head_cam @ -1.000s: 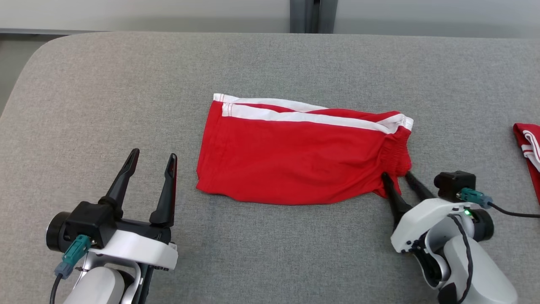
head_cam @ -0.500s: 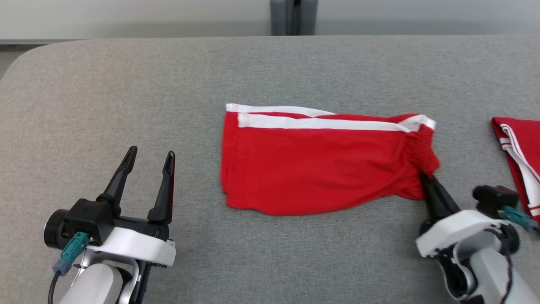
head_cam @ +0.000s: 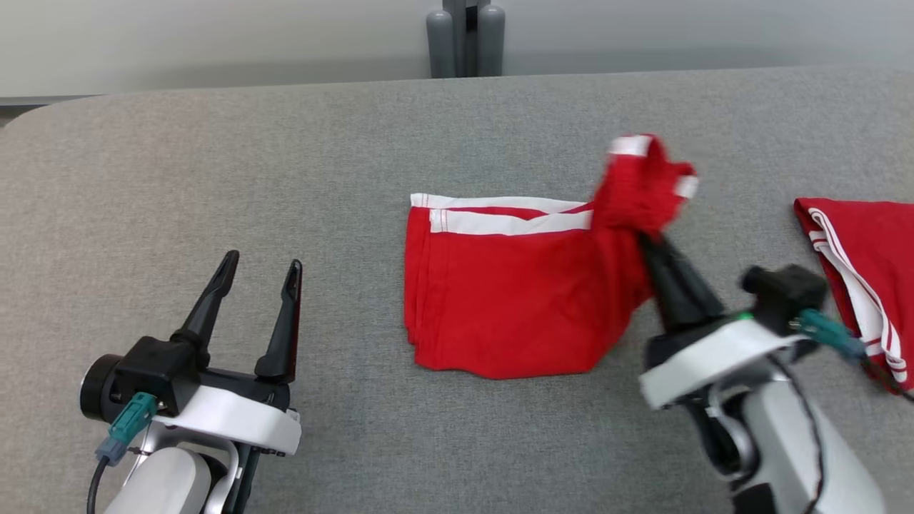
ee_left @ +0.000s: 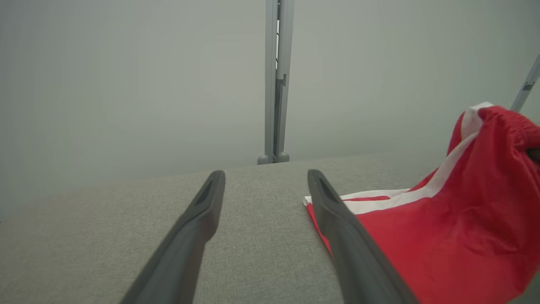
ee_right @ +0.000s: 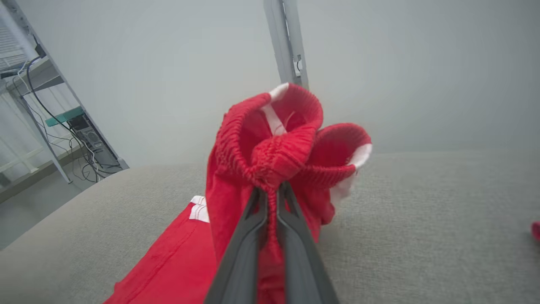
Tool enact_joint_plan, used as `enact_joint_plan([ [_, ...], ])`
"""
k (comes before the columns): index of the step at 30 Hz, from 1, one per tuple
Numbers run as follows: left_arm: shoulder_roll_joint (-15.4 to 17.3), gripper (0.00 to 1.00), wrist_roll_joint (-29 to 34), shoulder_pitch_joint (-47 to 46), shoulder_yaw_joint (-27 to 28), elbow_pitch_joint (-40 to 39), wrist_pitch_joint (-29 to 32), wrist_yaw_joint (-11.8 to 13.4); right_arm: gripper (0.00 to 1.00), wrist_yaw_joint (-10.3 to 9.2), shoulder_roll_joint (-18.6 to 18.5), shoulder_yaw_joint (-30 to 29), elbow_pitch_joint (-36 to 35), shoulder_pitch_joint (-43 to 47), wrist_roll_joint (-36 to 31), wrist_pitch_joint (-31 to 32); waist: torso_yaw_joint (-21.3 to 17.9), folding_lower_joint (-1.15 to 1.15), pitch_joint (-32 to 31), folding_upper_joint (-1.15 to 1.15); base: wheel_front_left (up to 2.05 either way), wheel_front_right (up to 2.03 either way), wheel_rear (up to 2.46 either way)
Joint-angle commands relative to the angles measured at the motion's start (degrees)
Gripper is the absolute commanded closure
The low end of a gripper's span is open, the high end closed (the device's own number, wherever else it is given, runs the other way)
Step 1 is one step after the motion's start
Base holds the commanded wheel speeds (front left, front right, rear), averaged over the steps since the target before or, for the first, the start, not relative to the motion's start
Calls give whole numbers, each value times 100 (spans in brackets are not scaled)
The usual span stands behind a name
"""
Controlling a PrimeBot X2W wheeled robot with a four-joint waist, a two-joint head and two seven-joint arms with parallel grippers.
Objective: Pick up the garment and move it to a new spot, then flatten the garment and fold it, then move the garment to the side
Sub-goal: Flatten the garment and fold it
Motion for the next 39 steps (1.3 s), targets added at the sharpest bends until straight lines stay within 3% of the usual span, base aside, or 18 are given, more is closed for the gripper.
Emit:
enact_joint_plan([
  [1, 18, 0, -26, -64, -6, 17, -3, -18, 100, 0, 23, 124, -77, -56, -31, 64, 44, 0, -23, 0, 0, 0, 0],
  [7, -80, 0, -53, -144, -95, 104, 16, -64, 100, -1, 198, 1008, 0, -446, 169, 322, 341, 0, -3, 0, 0, 0, 0],
  [16, -290, 0, -40, -363, -280, 332, -31, -214, 100, 0, 319, 1656, 1704, -1219, 490, 45, 805, 0, 237, 0, 0, 0, 0],
  [18, -317, 0, -53, -401, -295, 380, -48, -243, 39, 0, 323, 1851, 1900, -1328, 692, -83, 842, 0, 275, 0, 0, 0, 0],
  [19, -325, 0, -59, -428, -298, 399, -49, -255, 0, 0, 324, 1975, 1976, -1388, 787, -114, 851, 0, 301, 0, 0, 0, 0],
  [31, -378, 0, -31, -510, -231, 552, -108, -284, 0, -1, 316, 3477, 1865, -1617, 1691, -297, 617, 0, 333, 0, 0, 0, 0],
  [35, -338, 0, -20, -458, -189, 548, -111, -250, 0, -1, 318, 3280, 1675, -1600, 1616, -516, 486, 0, 267, 0, 0, 0, 0],
  [39, -280, 0, -8, -400, -97, 479, -123, -178, 0, -1, 309, 2671, 1347, -1442, 1329, -582, 343, 0, 181, 0, 0, 0, 0],
])
